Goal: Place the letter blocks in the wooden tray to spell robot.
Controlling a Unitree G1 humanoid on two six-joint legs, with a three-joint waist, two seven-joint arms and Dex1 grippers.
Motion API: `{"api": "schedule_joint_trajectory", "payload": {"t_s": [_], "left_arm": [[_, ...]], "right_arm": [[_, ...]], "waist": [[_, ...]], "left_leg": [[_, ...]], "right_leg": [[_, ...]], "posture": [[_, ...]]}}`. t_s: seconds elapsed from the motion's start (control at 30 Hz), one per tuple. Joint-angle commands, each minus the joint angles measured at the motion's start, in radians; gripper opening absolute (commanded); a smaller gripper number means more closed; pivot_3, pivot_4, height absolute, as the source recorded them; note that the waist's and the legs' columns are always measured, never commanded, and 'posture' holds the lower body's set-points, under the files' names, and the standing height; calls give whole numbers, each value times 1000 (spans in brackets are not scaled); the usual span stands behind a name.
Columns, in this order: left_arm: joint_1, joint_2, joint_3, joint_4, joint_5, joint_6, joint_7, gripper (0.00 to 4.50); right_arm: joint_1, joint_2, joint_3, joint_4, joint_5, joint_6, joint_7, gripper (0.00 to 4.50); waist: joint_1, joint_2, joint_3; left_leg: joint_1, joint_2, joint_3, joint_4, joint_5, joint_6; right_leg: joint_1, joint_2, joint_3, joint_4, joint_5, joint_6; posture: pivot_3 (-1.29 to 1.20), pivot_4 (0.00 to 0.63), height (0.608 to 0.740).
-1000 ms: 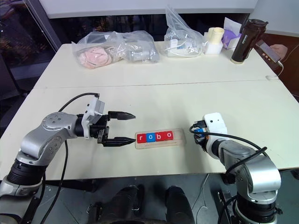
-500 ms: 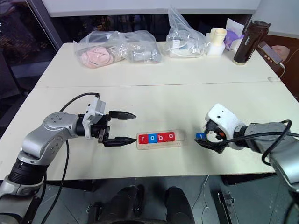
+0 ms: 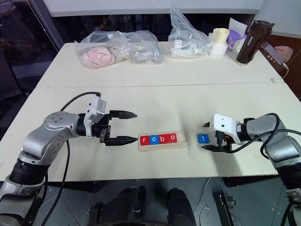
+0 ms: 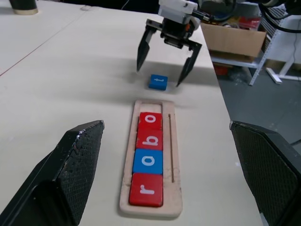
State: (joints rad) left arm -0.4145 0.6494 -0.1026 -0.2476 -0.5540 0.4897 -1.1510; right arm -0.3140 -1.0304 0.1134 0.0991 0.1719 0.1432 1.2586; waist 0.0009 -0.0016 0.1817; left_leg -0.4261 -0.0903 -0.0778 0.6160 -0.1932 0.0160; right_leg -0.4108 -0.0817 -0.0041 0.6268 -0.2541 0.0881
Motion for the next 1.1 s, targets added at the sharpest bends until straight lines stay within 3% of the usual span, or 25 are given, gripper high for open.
{"api": "schedule_joint_trajectory", "payload": {"t_s": [0.03, 0.27, 0.37, 0.53, 0.83, 1.1], "left_arm": [[3, 11, 26, -39, -11, -5, 3, 4500], [3, 12, 26, -45, -11, -2, 10, 4500], [6, 14, 27, -47, -12, -1, 11, 4500], [6, 15, 26, -47, -13, 0, 13, 4500], [10, 16, 24, -52, -14, 1, 17, 4500], [8, 7, 22, -52, -12, -3, 26, 4500]], "right_arm": [[-21, 5, -12, 1, 2, -7, 23, 4454], [-26, 12, 0, 39, -38, -22, 28, 4454], [-26, 19, -4, 43, -37, -16, 31, 3552], [-34, 27, 1, 53, -53, -27, 33, 1113], [-103, 44, 7, -105, -24, 50, 52, 1118], [-120, 71, 73, -99, -74, 12, 73, 1118]], "waist": [[5, 0, 0], [13, 0, 0], [12, 0, 0], [11, 0, 0], [10, 0, 0], [12, 0, 0]], "left_leg": [[0, 0, 0, 0, 0, 0], [0, 0, 0, 1, 0, 0], [0, 0, 0, 1, 0, 0], [0, 0, 0, 1, 0, -1], [0, 0, 0, 1, 0, -1], [0, -1, 0, 1, 0, -1]], "right_leg": [[0, 0, 0, 0, 0, 0], [0, 0, 0, 1, 0, 0], [-1, 0, 0, 1, 0, 0], [-1, 0, 0, 2, 0, 0], [-1, 0, 1, 3, 0, 0], [-1, 0, 1, 2, 0, 0]], "posture": [[0, 150, 738], [0, 150, 738], [0, 150, 738], [0, 150, 738], [0, 150, 738], [0, 150, 738]]}}
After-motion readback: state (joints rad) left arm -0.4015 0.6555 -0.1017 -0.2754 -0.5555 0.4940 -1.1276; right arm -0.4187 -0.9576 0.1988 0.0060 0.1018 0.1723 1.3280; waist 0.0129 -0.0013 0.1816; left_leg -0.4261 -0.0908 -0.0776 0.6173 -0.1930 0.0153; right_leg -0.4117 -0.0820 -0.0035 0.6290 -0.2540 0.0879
